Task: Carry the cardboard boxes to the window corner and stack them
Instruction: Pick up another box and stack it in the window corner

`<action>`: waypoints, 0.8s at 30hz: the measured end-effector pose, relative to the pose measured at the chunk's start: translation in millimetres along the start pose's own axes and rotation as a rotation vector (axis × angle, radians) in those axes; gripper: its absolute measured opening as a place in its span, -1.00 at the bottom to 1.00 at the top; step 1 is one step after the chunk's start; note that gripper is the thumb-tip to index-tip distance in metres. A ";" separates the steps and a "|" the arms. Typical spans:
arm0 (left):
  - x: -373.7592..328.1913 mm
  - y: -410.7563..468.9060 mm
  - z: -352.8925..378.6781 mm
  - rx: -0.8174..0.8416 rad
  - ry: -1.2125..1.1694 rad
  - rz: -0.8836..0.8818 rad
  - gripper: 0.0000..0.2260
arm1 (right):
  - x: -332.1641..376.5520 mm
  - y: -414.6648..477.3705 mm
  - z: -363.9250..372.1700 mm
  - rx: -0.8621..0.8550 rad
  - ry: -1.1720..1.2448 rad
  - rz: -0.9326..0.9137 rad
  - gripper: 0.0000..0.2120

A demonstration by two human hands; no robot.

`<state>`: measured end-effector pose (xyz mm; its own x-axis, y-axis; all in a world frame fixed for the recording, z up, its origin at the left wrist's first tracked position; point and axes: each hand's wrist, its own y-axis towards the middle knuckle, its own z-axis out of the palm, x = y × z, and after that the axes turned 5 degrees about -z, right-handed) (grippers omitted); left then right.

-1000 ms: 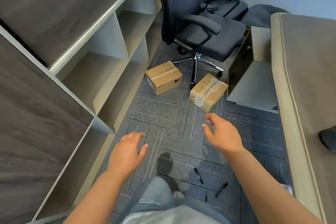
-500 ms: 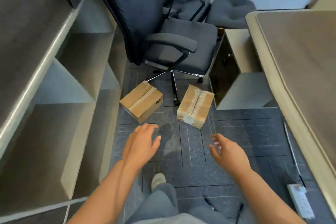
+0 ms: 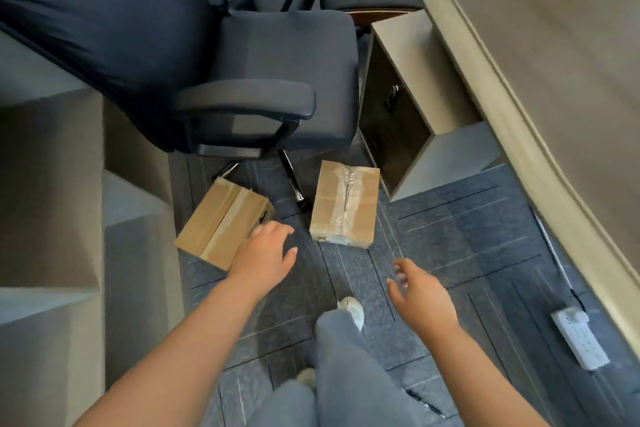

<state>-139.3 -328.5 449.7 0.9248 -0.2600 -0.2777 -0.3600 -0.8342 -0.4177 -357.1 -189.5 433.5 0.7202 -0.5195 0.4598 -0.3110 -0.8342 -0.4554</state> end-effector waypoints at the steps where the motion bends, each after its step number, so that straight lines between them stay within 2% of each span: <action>1: 1.3 21.6 8.6 0.021 0.010 -0.003 -0.64 | -2.8 19.9 3.6 0.013 0.000 0.011 -0.63; 8: 7.8 160.5 93.8 0.169 0.090 -0.001 -0.62 | -37.2 163.7 54.0 0.032 0.004 0.040 -0.63; 16: 60.4 315.9 244.1 0.261 0.231 0.031 -0.58 | -111.7 311.2 179.3 0.054 -0.052 0.054 -0.61; 20: 83.9 370.3 314.3 0.307 0.213 -0.055 -0.53 | -149.2 364.1 238.1 0.000 -0.044 0.139 -0.51; 24: 98.4 406.6 373.5 0.297 0.120 -0.194 -0.49 | -179.0 401.1 280.7 -0.022 -0.069 0.299 -0.32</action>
<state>-240.6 -511.7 -70.6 0.9809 -0.1803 -0.0730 -0.1802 -0.7010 -0.6900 -436.6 -379.2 -45.4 0.6351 -0.7294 0.2542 -0.5283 -0.6503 -0.5459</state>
